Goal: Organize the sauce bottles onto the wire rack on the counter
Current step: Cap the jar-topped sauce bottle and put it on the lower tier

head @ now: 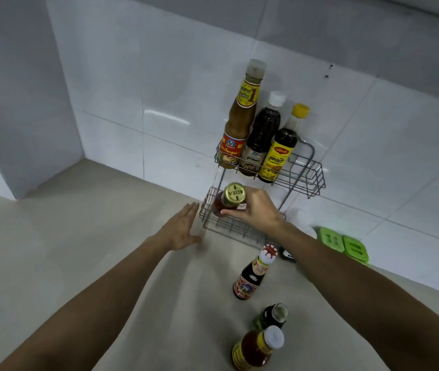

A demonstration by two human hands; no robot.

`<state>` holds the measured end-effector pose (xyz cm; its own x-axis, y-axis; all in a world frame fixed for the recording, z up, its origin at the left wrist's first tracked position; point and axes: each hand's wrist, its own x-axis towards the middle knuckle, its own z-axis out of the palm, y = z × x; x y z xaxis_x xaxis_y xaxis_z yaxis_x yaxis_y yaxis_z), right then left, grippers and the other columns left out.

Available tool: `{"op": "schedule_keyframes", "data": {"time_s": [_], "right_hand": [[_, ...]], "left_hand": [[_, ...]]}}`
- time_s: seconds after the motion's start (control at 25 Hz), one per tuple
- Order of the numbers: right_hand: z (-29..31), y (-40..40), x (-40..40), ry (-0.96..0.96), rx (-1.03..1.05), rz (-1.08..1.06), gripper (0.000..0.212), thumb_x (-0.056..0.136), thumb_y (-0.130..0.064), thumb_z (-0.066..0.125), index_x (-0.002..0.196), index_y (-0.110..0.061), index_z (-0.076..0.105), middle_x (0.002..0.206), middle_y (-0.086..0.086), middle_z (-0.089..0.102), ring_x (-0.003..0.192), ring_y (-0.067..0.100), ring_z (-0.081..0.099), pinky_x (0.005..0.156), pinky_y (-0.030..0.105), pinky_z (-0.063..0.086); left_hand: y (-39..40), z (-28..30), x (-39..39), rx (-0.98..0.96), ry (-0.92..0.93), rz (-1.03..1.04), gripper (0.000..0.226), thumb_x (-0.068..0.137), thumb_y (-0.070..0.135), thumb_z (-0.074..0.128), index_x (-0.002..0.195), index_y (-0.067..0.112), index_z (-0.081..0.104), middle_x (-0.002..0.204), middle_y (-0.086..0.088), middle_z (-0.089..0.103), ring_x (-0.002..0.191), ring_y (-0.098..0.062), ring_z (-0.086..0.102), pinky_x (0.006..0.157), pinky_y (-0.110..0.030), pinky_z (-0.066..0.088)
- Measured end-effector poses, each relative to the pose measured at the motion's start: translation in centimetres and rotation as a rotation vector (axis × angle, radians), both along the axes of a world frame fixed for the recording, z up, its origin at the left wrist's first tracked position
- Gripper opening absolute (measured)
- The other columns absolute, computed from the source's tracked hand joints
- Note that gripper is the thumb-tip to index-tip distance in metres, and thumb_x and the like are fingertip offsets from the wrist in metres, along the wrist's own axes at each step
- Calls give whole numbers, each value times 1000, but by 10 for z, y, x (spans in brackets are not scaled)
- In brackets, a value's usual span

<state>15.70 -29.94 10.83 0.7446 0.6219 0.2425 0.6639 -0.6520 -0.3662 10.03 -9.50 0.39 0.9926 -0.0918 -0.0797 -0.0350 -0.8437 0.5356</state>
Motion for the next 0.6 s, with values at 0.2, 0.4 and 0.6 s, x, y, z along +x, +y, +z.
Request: {"op": "schedule_keyframes", "data": {"time_s": [0.2, 0.4, 0.6], "right_hand": [[-24, 4, 20, -56, 21, 20, 58, 73, -37, 81, 123, -14, 63, 115, 4, 72, 105, 19, 67, 91, 32, 54], [-43, 20, 50, 99, -33, -177, 51, 73, -39, 81, 113, -12, 66, 109, 9, 73, 95, 22, 69, 82, 31, 55], [-58, 31, 65, 257, 89, -288, 55, 74, -37, 80, 117, -11, 60, 118, 11, 70, 105, 26, 66, 92, 37, 54]], "left_hand": [[5, -10, 16, 221, -17, -105, 96, 92, 37, 59, 154, 10, -10, 163, -6, -13, 151, -21, -9, 122, -37, 5], [2, -26, 23, 288, 21, -133, 94, 93, 33, 56, 154, 12, -12, 163, -3, -16, 151, -19, -13, 121, -36, 1], [5, -34, 24, 237, -32, -120, 93, 93, 30, 56, 154, 14, -12, 164, -3, -14, 150, -18, -13, 122, -32, 0]]}}
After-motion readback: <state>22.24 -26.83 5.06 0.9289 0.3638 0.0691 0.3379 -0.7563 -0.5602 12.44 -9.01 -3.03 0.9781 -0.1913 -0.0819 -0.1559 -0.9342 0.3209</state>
